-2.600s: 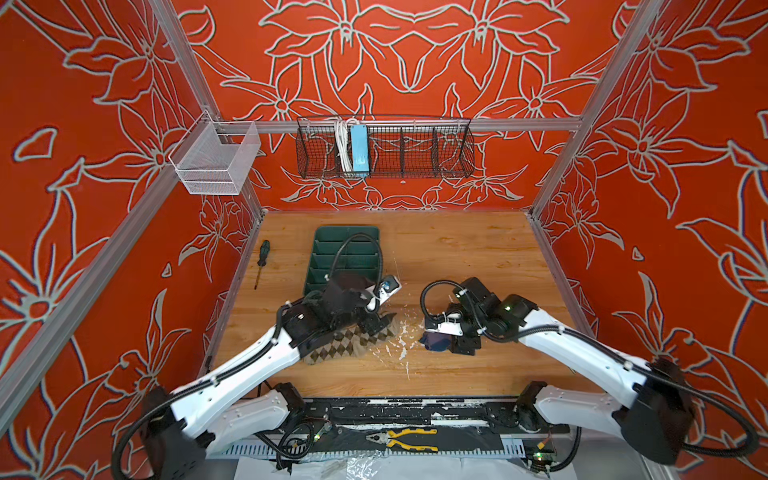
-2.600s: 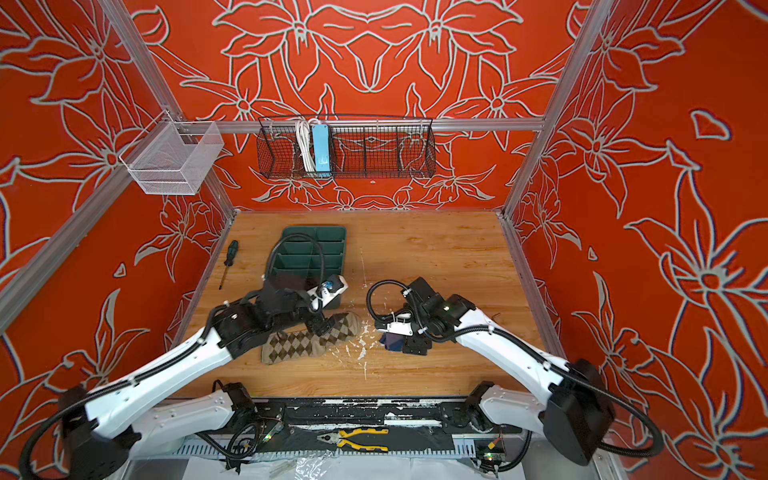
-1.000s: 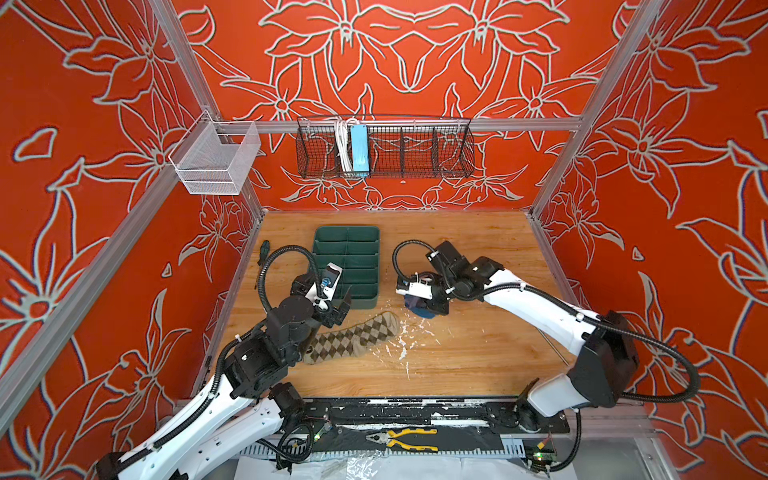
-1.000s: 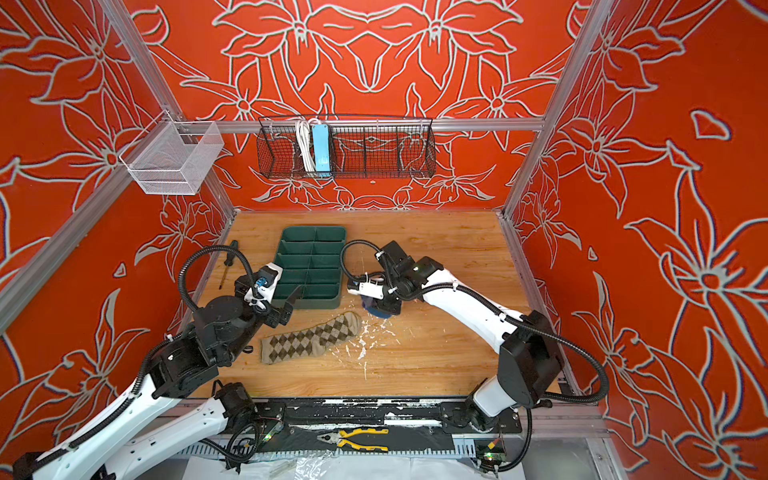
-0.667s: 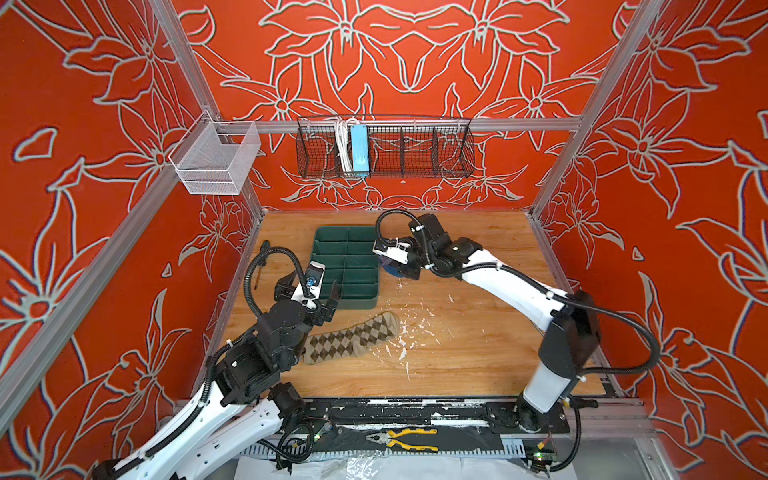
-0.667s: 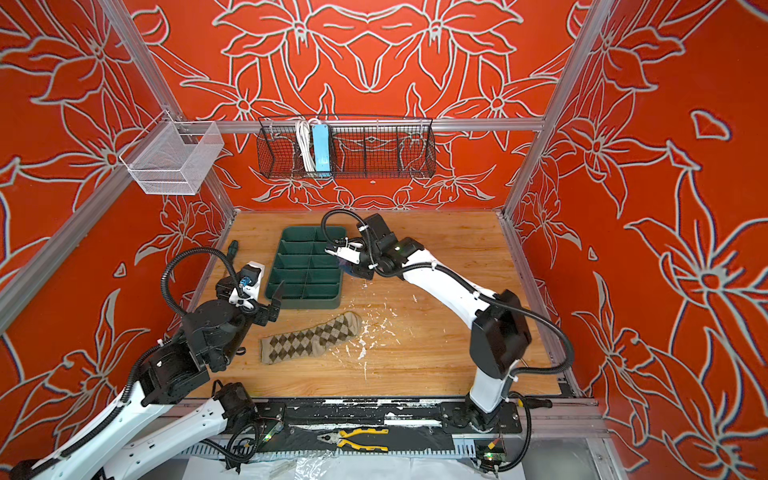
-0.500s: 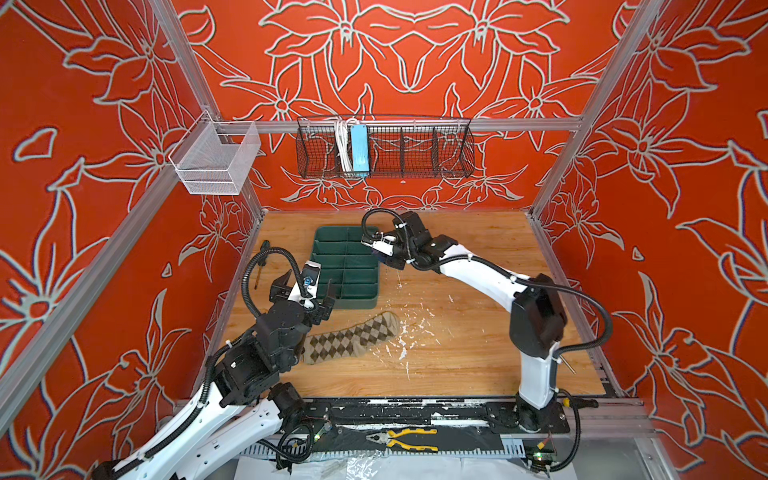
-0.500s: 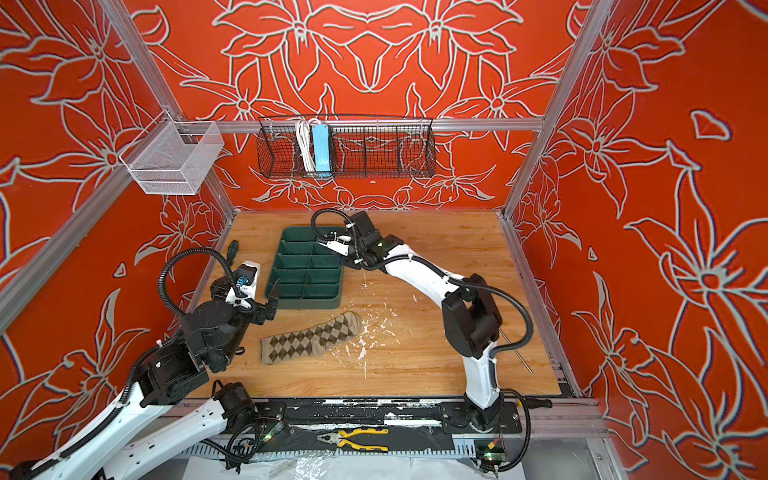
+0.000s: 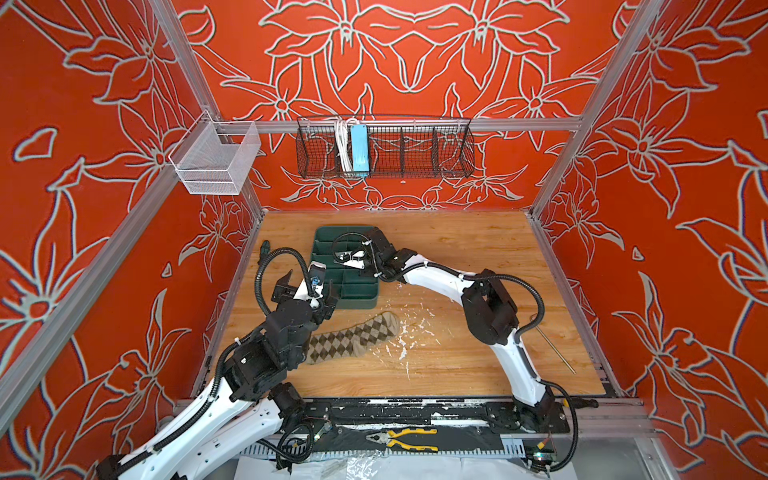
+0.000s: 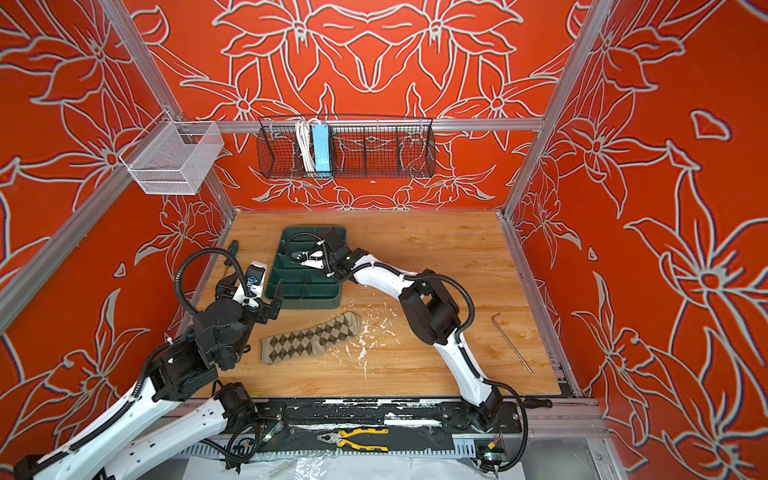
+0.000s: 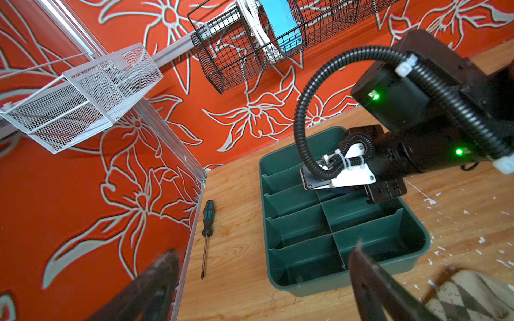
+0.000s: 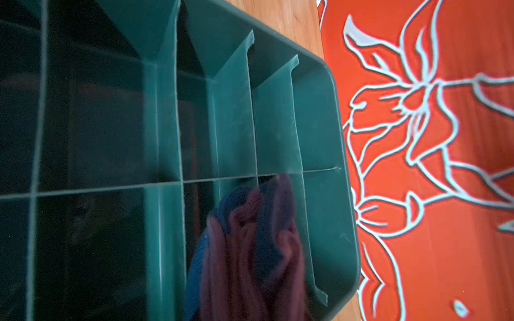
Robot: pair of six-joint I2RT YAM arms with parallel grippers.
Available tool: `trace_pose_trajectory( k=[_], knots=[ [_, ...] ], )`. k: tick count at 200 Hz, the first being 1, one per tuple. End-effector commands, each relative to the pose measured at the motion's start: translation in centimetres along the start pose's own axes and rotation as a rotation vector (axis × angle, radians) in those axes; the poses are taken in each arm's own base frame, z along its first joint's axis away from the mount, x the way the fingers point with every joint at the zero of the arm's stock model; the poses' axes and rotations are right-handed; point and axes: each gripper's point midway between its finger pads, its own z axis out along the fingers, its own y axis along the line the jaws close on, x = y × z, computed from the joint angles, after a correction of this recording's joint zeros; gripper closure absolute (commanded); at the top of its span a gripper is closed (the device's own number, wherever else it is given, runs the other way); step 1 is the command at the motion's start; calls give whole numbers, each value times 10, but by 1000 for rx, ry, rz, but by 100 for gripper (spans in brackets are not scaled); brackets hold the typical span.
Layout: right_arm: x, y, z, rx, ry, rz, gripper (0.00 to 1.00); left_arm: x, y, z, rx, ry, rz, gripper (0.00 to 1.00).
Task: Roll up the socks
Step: 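Lift the rolled sock with the right gripper and carry it to the green tray, then lower the rolled sock into a tray compartment and open the right gripper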
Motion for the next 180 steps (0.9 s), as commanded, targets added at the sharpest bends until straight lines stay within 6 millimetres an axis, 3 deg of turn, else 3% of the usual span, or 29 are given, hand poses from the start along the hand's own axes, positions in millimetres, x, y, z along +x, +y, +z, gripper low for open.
trace_pose_trajectory(
  k=[1, 48, 99, 145, 180],
  knots=[
    [20, -8, 5, 44, 36, -32, 100, -6, 5, 1, -26, -16, -11, 6],
    [64, -7, -12, 5, 98, -55, 100, -9, 2, 1, -6, -23, -17, 5],
    [123, -12, -51, -94, 154, -87, 100, -8, -3, 3, 18, -7, -14, 4],
    [154, 27, -90, -442, 210, -77, 100, -7, -13, 5, 59, -2, -9, 2],
    [173, 52, -91, -621, 310, 15, 100, -4, -24, 9, 101, 21, -7, 2]
  ],
)
